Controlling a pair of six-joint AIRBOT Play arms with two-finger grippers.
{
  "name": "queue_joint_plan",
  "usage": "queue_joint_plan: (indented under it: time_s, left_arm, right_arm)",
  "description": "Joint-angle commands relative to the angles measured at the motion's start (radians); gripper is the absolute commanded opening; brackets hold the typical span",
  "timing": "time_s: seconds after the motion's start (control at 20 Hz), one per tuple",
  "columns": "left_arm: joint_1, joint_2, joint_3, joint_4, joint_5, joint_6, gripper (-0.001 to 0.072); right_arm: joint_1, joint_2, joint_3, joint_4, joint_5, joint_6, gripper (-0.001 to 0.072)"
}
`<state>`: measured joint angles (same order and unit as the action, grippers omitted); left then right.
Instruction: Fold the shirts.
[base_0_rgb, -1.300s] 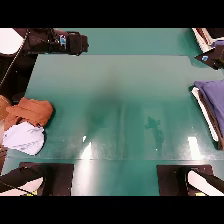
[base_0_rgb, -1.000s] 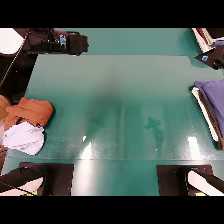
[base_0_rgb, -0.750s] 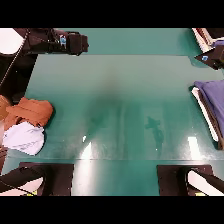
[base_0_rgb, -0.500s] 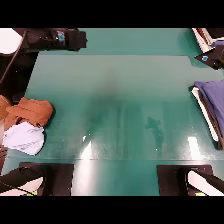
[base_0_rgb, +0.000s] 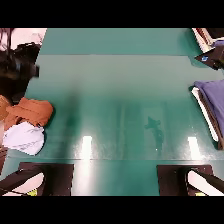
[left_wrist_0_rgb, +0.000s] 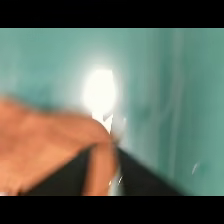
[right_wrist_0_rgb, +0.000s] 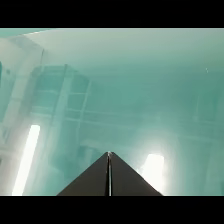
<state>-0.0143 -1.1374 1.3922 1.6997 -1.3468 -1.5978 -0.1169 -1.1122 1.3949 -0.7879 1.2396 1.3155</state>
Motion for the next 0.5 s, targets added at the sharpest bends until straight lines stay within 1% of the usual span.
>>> queue_joint_plan:
  time_s: [0.0, 0.05, 0.15, 0.25, 0.4, 0.45]
  left_arm:
    - [0.109, 0.008, -0.222, 0.049, -0.031, -0.003, 0.0686]
    - [0.121, 0.008, -0.286, 0.049, 0.01, -0.003, 0.0647]
    - [0.134, 0.007, -0.399, 0.05, 0.097, -0.026, 0.0646]
    - [0.134, 0.007, -0.474, 0.049, 0.169, -0.029, 0.0645]
    - [0.134, 0.007, -0.526, 0.05, 0.208, -0.03, 0.0642]
    - [0.134, 0.007, -0.526, 0.05, 0.204, -0.042, 0.046]
  right_arm:
    - [0.001, 0.0, 0.0, 0.0, 0.001, 0.0, 0.0019]
    - [0.001, 0.0, 0.0, 0.0, 0.001, 0.0, 0.0019]
    - [0.001, 0.0, 0.0, 0.0, 0.001, 0.0, 0.0019]
    - [0.001, 0.0, -0.001, 0.0, 0.001, 0.0, 0.0019]
    - [0.001, 0.0, -0.003, 0.0, 0.001, 0.0, 0.0019]
    - [0.001, 0.0, -0.003, 0.0, 0.0, 0.0, 0.0019]
